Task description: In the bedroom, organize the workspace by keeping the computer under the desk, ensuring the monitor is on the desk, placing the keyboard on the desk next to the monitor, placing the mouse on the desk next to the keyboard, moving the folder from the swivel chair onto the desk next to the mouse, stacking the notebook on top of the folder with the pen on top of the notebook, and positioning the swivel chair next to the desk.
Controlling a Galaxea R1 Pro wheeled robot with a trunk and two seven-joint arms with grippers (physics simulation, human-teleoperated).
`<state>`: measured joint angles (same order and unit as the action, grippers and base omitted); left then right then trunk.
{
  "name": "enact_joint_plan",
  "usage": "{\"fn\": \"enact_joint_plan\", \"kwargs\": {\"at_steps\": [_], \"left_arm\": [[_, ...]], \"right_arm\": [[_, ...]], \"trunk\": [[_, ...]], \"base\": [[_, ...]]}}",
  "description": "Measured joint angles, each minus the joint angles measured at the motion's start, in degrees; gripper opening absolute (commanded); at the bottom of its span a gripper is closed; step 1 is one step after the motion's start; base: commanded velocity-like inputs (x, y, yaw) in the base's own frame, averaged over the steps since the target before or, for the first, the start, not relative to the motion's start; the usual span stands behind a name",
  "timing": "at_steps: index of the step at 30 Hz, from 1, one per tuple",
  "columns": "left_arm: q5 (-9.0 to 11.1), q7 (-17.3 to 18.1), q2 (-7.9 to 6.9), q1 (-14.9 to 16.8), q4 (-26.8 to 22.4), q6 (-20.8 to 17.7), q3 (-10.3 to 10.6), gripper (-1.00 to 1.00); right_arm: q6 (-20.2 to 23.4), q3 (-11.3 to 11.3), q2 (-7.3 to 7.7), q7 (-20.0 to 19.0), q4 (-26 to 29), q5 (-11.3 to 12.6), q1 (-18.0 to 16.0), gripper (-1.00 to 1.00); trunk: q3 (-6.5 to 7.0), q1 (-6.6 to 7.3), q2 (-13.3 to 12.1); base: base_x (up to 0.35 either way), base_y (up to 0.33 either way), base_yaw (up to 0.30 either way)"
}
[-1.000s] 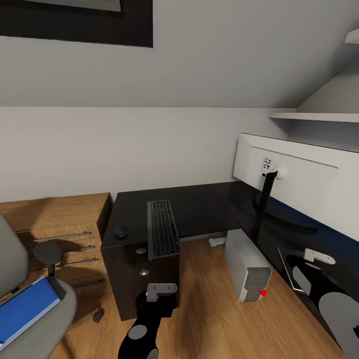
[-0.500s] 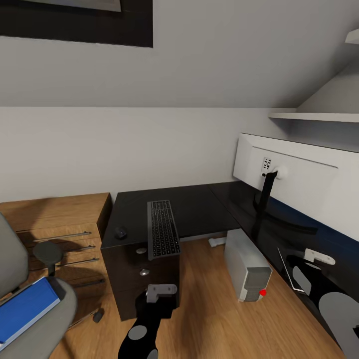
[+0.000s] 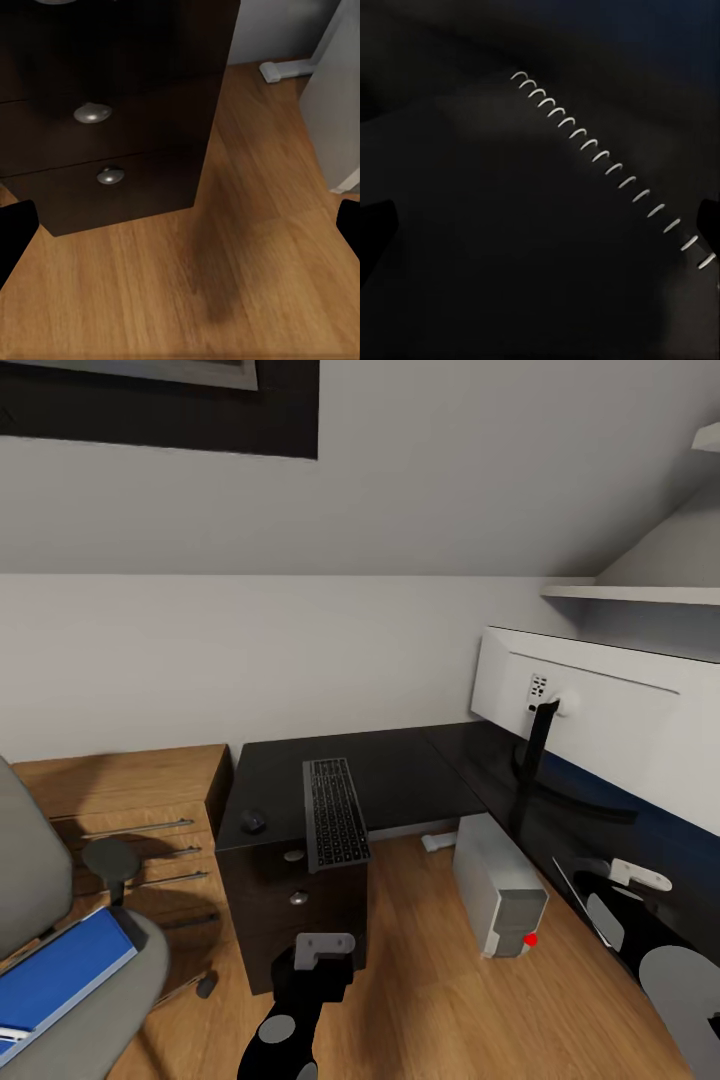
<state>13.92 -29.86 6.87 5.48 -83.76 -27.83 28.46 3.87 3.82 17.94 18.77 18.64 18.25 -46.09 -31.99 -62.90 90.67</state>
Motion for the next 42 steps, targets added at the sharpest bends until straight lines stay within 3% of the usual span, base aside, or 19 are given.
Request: {"fn": "enact_joint_plan", "kwargs": {"at_steps": [42], "left_arm": [[0.0,0.0,0.00,0.0,0.1,0.0,0.0,1.00]], "right_arm": [[0.0,0.0,0.00,0.0,0.0,0.0,0.0,1.00]], "trunk": [[0.00,0.00,0.0]], "base": [[-0.019,0.017,0.000]]}}
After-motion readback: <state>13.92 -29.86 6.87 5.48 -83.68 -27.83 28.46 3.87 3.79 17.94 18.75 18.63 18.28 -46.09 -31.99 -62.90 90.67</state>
